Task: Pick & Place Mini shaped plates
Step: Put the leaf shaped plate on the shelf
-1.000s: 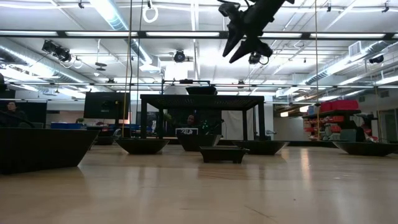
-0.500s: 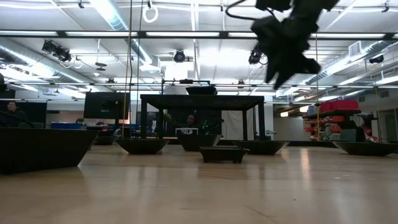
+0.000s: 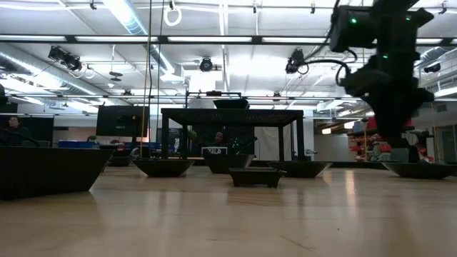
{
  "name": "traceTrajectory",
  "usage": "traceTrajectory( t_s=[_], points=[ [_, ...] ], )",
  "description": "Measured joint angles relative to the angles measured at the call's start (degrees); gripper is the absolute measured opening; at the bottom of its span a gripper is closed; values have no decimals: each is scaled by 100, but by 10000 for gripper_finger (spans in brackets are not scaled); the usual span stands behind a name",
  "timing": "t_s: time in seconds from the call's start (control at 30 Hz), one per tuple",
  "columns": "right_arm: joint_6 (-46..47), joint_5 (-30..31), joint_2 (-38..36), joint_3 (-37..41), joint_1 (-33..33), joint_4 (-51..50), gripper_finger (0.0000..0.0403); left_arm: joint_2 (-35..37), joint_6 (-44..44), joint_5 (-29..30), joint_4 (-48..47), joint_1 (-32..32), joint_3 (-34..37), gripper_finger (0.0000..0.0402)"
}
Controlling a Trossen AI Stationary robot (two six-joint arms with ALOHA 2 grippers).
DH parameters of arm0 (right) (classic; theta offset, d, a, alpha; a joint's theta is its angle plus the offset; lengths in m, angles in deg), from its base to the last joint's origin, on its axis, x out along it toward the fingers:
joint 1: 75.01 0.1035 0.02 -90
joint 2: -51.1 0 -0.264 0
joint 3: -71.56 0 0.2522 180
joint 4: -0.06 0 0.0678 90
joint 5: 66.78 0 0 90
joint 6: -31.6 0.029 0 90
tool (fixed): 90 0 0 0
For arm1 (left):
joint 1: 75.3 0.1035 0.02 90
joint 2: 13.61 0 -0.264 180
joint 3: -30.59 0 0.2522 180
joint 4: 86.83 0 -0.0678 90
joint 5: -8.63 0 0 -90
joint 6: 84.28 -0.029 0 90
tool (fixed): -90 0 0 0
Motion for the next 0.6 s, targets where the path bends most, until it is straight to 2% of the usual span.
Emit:
traceTrajectory(
  t_s=[0.2,0.43,0.6],
  points=[
    [-114,545,-262,42,-334,-659,126,0,0,0,1,0,0,25],
    [-941,560,-340,64,-1018,-646,126,0,0,0,1,-1,0,25],
    [-1726,500,-335,379,-1434,-436,126,0,0,-1,0,-1,1,25]
  ],
)
